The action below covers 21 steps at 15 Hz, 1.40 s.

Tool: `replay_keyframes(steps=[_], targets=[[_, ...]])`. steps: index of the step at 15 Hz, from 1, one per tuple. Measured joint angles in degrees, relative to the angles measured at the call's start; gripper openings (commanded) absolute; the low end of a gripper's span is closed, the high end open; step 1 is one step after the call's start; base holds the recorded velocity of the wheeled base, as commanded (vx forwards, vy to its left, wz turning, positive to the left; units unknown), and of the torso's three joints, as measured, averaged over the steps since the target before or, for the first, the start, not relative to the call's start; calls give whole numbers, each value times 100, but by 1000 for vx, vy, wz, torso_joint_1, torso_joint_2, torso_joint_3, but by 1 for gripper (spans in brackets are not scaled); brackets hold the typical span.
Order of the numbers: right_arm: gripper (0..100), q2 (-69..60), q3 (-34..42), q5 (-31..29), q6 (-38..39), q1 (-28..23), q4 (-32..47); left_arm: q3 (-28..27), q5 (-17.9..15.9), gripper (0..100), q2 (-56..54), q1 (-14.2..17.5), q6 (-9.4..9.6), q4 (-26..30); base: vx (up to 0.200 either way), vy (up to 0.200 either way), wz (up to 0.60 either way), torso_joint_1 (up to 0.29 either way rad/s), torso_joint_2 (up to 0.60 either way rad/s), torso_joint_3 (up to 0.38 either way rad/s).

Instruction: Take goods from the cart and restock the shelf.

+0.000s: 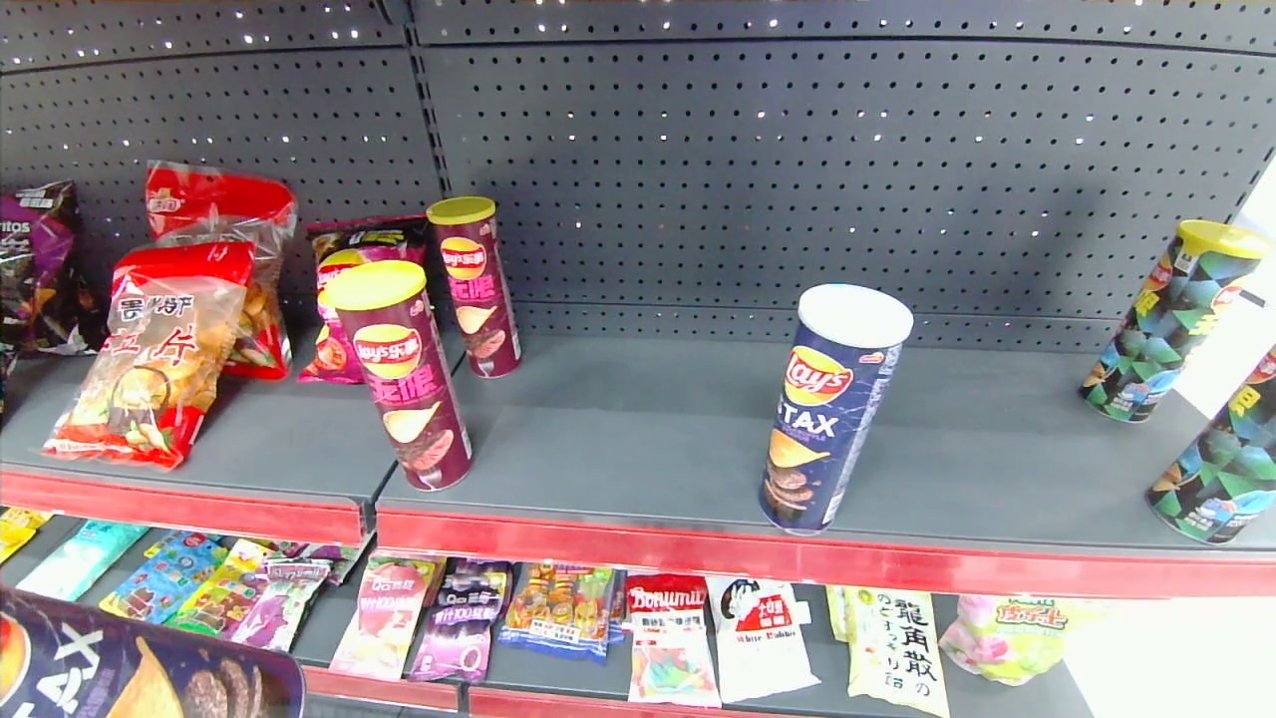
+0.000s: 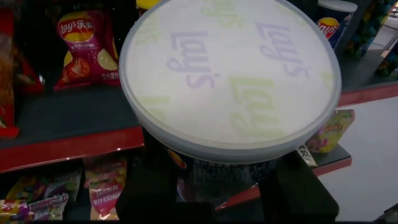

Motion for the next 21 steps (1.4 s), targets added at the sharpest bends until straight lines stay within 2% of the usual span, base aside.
replay_keyframes(steps=[1,10,17,21], targets=[[100,-2,0,0,-6,0,-2,26,-2,0,-34,0,0,1,0,0,0,0,0,0],[100,-2,2,20,-22,1,0,88,-40,0,-102,-7,2,1,0,0,-600,1,2,0],[100,0,2,20,7,1,-5,50,-54,0,51,-11,4,-27,0,0,0,0,0,0],[100,1,2,17,9,0,-2,-269,-84,0,886,-11,41,-330,0,0,0,0,0,0]])
